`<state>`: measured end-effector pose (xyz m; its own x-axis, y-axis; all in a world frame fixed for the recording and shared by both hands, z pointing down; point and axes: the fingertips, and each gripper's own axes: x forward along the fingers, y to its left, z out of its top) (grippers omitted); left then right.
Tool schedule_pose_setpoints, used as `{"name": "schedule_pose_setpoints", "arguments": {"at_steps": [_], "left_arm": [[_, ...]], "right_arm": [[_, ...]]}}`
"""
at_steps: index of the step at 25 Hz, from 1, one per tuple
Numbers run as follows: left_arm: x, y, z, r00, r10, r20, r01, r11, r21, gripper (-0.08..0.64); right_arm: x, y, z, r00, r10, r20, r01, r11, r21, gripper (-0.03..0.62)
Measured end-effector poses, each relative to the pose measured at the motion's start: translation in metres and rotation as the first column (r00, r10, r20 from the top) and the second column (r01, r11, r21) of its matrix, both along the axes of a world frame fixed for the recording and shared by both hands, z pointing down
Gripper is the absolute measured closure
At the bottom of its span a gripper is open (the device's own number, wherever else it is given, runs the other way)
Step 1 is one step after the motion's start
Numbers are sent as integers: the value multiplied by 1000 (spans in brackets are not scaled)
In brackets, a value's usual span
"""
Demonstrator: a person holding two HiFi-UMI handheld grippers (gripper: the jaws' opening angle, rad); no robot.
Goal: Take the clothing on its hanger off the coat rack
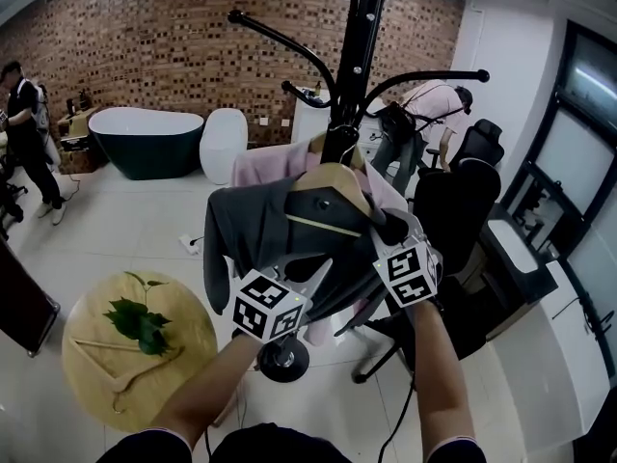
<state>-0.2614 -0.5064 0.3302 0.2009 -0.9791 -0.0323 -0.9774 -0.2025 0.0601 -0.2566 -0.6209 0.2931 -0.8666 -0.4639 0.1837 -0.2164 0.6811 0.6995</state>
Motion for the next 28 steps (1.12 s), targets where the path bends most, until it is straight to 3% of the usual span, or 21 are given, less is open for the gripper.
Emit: {"name": "schedule_pose_setpoints", "arguments": {"at_steps": [8, 15, 21, 28], "left_arm": [[18, 5, -7, 999, 40, 3, -40, 999, 20, 548], [63, -4, -22, 990, 141, 6, -142, 989, 53, 548], [135, -19, -20, 969, 248, 2, -247, 967, 61, 548], [239, -27, -17, 920, 393, -3, -393, 919, 44, 548]], "right_arm": [[41, 4, -32, 995, 77, 70, -79, 997, 22, 491], [112, 4, -30, 979, 179, 100, -178, 984, -19, 489], [203, 0, -24, 951, 281, 126, -279, 960, -36, 491], [327, 12, -17, 892, 436, 118, -435, 900, -36, 489]]}}
